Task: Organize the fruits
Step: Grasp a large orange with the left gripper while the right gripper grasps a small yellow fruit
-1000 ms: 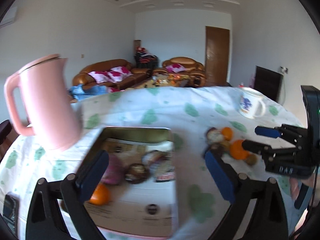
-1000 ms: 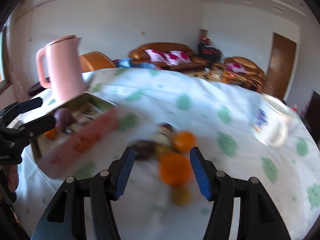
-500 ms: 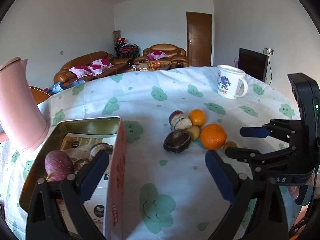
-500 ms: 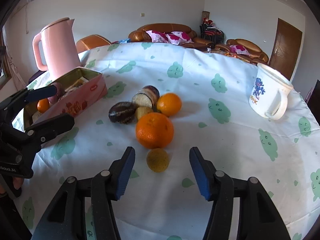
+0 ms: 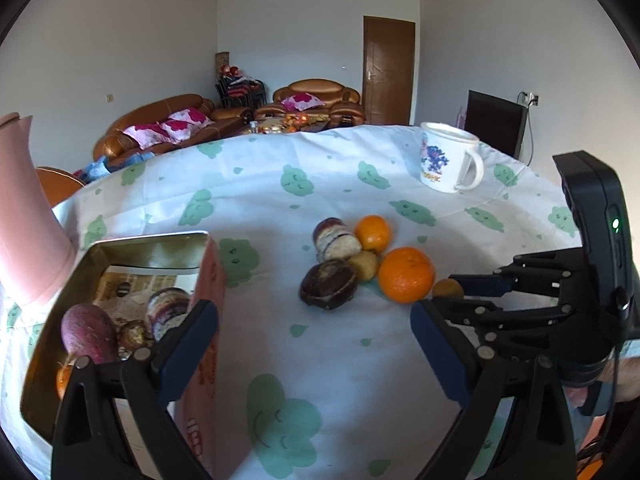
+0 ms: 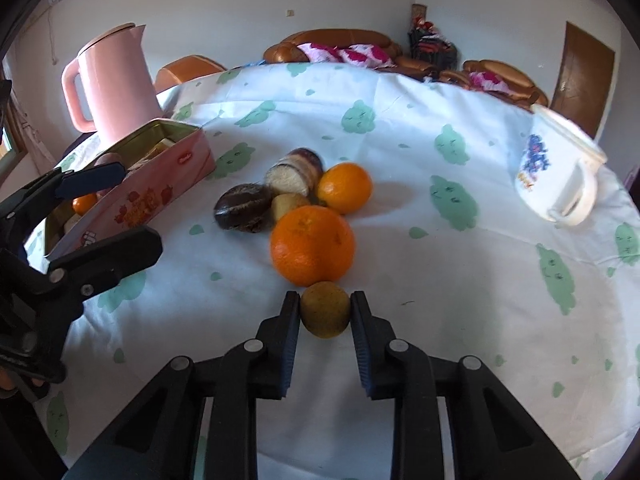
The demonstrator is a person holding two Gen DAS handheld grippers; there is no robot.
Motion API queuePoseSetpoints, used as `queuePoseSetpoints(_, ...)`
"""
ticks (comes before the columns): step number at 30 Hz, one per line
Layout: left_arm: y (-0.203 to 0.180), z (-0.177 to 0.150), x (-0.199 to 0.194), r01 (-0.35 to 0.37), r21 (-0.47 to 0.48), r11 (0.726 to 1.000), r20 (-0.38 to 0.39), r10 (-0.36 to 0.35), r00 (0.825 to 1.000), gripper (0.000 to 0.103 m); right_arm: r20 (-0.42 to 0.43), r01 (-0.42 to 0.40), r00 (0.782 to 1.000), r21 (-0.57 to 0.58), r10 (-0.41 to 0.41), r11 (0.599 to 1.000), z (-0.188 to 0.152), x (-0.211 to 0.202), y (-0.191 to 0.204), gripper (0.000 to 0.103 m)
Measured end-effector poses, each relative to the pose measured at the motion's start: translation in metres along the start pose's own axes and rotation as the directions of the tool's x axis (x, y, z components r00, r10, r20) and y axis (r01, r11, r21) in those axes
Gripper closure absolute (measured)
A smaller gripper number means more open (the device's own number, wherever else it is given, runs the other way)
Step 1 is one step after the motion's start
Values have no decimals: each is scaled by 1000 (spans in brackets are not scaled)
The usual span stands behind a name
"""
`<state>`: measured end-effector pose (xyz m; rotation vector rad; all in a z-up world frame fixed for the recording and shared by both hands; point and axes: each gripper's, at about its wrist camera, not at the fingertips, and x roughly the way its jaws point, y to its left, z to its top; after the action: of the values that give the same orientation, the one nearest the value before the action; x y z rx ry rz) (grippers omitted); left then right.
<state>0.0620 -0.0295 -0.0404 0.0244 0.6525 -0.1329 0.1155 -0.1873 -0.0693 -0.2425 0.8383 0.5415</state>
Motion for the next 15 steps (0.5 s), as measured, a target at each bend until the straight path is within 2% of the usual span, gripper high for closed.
queuePoseSetpoints(6, -20, 11, 10, 19, 33, 999, -8, -19, 1000, 6, 42, 93, 994, 75, -96, 993, 4, -11, -31, 76)
queuePoseSetpoints(10, -35, 17, 24, 43, 42, 998, -47, -41, 998, 16, 49, 129, 990, 120, -136, 984, 4, -12, -47, 76)
queuePoseSetpoints(15, -48, 18, 42, 88, 26, 996, -94, -85, 992, 29, 73, 127, 987, 156, -140, 979, 2, -15, -55, 76)
